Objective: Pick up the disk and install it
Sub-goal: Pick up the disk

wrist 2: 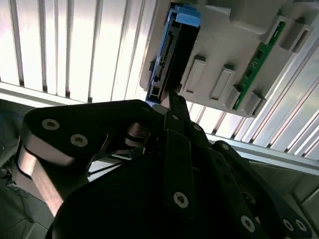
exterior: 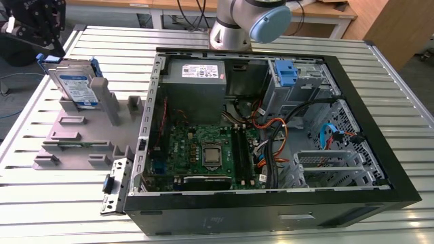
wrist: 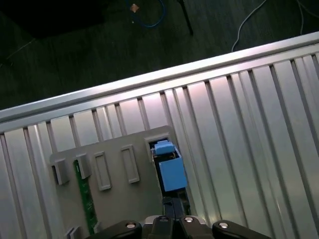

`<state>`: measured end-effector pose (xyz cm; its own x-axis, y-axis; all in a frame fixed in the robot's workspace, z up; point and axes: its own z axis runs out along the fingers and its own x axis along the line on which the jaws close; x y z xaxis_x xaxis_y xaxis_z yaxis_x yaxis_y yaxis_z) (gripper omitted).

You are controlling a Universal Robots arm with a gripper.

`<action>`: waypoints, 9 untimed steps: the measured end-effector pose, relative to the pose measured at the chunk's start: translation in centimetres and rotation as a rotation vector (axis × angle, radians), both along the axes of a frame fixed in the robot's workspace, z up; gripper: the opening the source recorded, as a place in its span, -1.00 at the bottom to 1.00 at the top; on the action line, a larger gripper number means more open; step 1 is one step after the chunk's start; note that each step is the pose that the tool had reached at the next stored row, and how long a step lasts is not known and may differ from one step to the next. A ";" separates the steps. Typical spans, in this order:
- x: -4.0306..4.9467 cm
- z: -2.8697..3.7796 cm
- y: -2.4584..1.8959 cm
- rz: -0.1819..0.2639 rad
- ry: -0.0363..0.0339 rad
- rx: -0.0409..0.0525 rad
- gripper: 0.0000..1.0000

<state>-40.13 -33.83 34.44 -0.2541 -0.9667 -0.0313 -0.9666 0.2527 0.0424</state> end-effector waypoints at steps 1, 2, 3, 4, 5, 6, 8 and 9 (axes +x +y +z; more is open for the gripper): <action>0.00 -0.01 0.00 0.018 0.0000 0.0000 -0.79; 0.00 -0.01 0.00 0.036 0.0000 0.0000 -0.79; 0.00 -0.02 0.00 0.053 0.0000 0.0000 -0.79; 0.00 -0.02 0.00 0.071 0.0000 0.0000 -0.79; 0.00 -0.03 0.00 0.089 0.0001 -0.0001 -0.79; 0.00 -0.03 0.00 0.106 0.0001 -0.0001 -0.79; 0.00 -0.04 0.00 0.140 0.0000 0.0000 -0.79; 0.00 -0.05 0.00 0.157 0.0000 0.0000 -0.79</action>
<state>-40.13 -33.83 34.39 -0.0995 -0.9945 -0.0313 -0.9943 0.0981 0.0424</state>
